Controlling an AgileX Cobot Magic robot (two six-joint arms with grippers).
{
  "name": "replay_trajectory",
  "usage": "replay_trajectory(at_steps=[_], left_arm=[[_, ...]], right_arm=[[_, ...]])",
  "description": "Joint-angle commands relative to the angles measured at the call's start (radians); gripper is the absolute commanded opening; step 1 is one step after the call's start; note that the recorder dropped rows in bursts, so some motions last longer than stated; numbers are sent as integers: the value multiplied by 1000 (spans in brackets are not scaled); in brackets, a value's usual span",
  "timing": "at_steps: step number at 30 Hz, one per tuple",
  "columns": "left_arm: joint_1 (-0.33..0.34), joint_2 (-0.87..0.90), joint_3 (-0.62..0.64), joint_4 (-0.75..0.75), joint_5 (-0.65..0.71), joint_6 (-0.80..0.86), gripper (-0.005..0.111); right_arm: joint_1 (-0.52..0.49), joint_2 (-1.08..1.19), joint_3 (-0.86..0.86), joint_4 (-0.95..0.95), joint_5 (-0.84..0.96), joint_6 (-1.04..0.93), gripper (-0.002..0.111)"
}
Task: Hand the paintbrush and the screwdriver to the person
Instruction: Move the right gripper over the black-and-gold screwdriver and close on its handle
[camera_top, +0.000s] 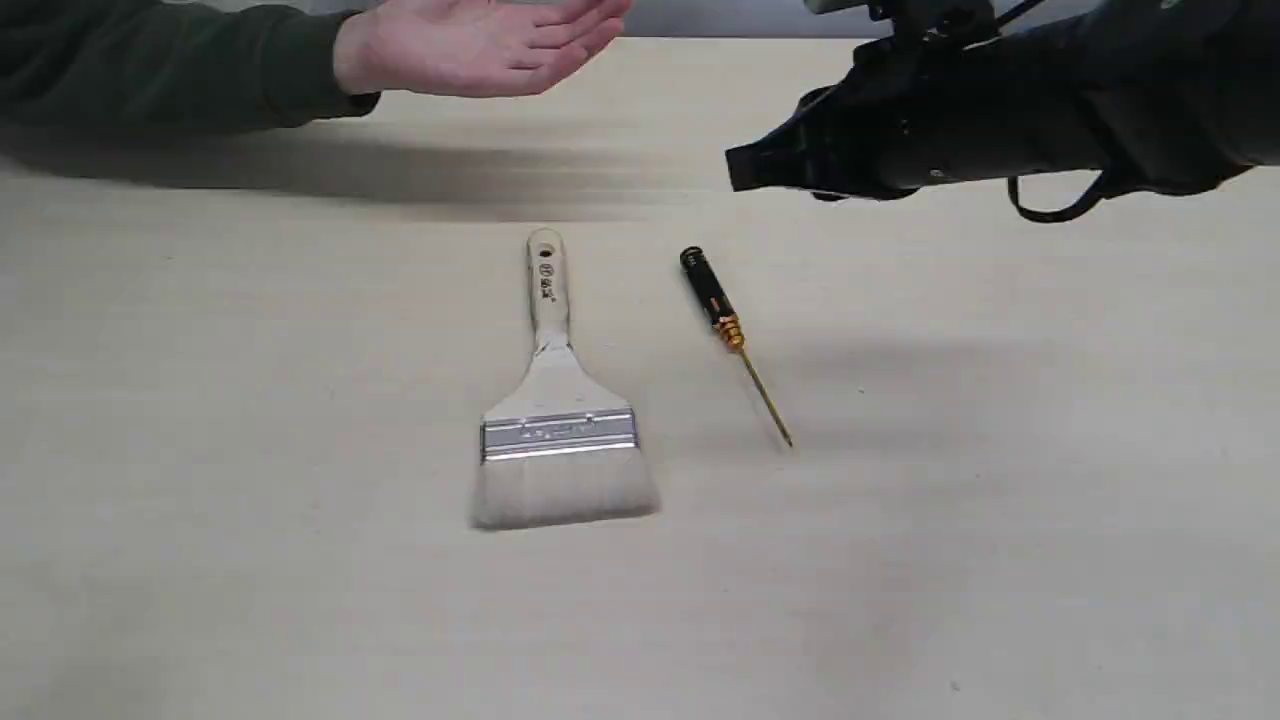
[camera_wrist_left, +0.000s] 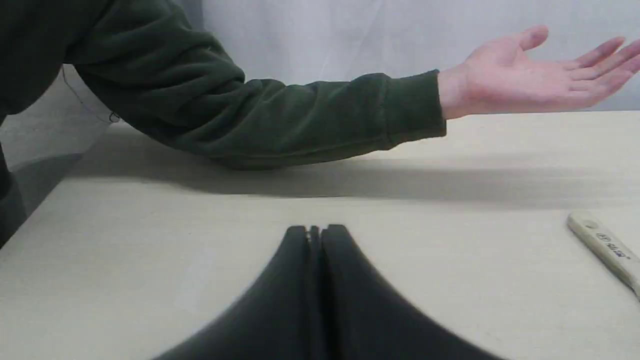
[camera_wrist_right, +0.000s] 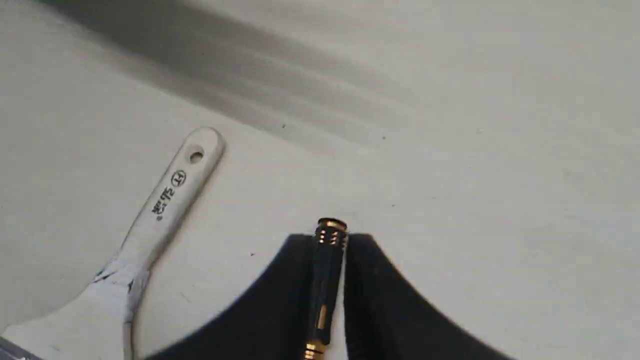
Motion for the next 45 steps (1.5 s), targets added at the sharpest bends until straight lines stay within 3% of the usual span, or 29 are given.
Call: replay_trajectory(at_steps=[1, 5, 14, 20, 25, 34, 43, 45], left_arm=[[-7, -2, 2, -1, -11, -2, 0], [-7, -2, 2, -1, -11, -2, 0], [-7, -2, 2, -4, -10, -2, 0], [-7, -2, 2, -4, -10, -2, 0], [-7, -2, 2, -4, -10, -2, 0], [-7, -2, 2, -4, -10, -2, 0], [-7, -2, 2, -2, -11, -2, 0], [-7, -2, 2, -2, -11, -2, 0]], right_arm=[[3, 55, -64, -12, 74, 7, 29], [3, 111, -113, -55, 111, 74, 41], [7, 236, -184, -292, 171, 285, 42], [7, 298, -211, -319, 211, 294, 43], [7, 334, -225, -319, 216, 301, 52], [7, 360, -225, -331, 210, 301, 52], [59, 408, -303, -583, 263, 521, 52], [79, 429, -332, -683, 273, 644, 52]])
